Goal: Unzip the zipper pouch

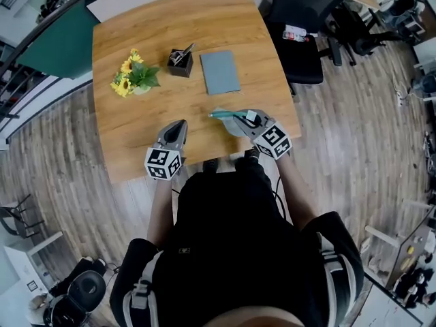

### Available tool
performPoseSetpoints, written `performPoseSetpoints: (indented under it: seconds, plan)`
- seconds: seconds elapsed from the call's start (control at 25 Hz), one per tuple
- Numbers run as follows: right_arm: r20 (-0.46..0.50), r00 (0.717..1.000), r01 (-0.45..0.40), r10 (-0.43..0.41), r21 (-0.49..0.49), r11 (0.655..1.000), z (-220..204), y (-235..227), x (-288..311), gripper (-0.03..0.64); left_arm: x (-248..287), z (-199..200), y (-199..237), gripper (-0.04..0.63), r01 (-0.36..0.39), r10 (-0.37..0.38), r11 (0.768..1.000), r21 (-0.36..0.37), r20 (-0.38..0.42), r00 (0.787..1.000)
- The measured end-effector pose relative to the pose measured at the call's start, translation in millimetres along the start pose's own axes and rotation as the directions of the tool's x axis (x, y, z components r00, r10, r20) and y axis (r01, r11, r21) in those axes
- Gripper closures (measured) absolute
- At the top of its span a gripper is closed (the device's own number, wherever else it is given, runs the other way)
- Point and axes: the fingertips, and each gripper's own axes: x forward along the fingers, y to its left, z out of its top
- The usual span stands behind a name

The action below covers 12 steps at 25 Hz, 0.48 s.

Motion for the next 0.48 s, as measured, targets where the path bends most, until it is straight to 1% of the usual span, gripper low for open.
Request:
performPoseSetpoints:
  seconds: [0.24,0.48]
  plan:
    - [0.104,0.995,-0.003,0.001,0.015,1.000,28,4,-13,0.586,-2,3,2,0.595,0.034,-0.034,0.999,0.010,0.017,0.999]
    - [0.150,0.989,-0.014,0.010,0.027,1.000,46,4,-16,0.586,-2,10,7,0.595,0.066,-0.067,0.998,0.014,0.039,0.997]
